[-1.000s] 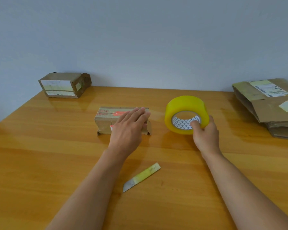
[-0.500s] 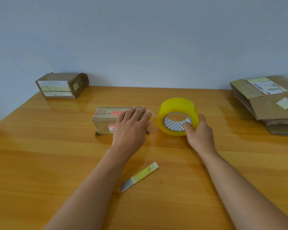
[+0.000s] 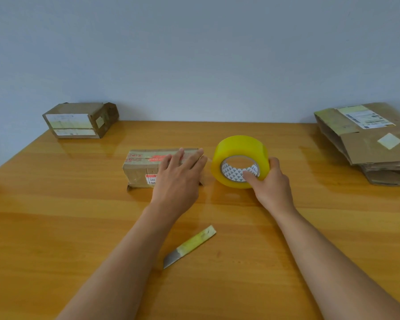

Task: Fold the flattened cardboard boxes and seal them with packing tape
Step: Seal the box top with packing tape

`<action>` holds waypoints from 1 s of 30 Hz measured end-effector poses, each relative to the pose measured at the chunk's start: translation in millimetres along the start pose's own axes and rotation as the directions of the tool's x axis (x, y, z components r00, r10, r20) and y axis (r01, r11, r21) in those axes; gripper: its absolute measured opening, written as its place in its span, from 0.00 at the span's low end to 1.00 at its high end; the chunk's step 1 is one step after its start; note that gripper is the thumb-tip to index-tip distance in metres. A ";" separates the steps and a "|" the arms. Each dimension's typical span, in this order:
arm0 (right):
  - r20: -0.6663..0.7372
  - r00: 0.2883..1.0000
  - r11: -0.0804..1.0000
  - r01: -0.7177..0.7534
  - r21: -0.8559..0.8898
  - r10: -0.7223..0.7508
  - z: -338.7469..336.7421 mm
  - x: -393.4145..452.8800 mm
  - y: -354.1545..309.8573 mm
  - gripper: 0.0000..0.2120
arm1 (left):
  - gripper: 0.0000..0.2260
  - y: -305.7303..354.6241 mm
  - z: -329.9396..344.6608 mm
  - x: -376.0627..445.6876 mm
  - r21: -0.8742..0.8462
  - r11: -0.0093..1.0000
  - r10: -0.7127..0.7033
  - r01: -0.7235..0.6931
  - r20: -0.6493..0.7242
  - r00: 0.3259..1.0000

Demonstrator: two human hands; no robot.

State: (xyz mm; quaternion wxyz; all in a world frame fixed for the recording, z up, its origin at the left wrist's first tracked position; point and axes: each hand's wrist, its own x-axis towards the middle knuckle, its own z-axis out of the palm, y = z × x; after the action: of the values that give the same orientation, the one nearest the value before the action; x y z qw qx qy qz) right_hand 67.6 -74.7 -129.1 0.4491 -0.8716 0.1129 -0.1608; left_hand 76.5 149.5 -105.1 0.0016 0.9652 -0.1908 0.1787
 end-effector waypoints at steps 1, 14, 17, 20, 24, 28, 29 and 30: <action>-0.003 1.000 1.000 -0.001 0.016 0.001 -1.3 0.8 0.5 0.23 | 0.24 -3.9 1.3 -0.3 -0.007 1.000 0.011 -0.011 -0.006 1.000; -0.195 0.980 0.993 0.054 0.104 -0.033 -4.5 6.7 13.4 0.20 | 0.21 -32.8 2.4 -7.7 -0.140 0.986 -0.101 0.088 -0.084 0.991; -0.240 0.970 0.992 0.063 0.113 -0.034 -6.5 8.8 13.7 0.23 | 0.21 -50.4 -2.0 -12.2 -0.141 0.974 -0.196 0.178 -0.129 0.972; -0.224 0.974 0.994 0.050 0.102 -0.026 -5.5 11.2 13.9 0.24 | 0.21 -58.4 0.7 -19.4 -0.109 0.981 -0.169 0.158 -0.105 0.980; -0.197 0.980 0.995 0.005 0.098 0.015 -6.3 11.3 16.7 0.32 | 0.22 -56.2 4.9 -17.2 -0.097 0.985 -0.154 0.144 -0.106 0.982; -0.240 0.971 0.997 0.021 0.075 -0.002 -5.3 1.1 4.7 0.40 | 0.21 -57.3 5.1 -17.4 -0.107 0.983 -0.160 0.148 -0.112 0.981; -0.282 0.956 0.994 0.094 0.047 -0.077 -4.2 -2.1 1.4 0.39 | 0.21 -57.1 4.9 -17.5 -0.113 0.982 -0.162 0.149 -0.111 0.981; -0.331 0.926 0.980 0.199 0.013 -0.183 -3.2 -5.3 -1.9 0.36 | 0.22 -57.1 4.7 -17.4 -0.118 0.982 -0.162 0.149 -0.111 0.981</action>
State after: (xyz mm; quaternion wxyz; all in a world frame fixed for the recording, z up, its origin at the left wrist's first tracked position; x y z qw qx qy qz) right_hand 61.5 -74.2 -126.7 0.4263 -0.8289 0.0968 -0.3489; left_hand 84.2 208.6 -111.7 0.0798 0.9631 -0.1239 0.2251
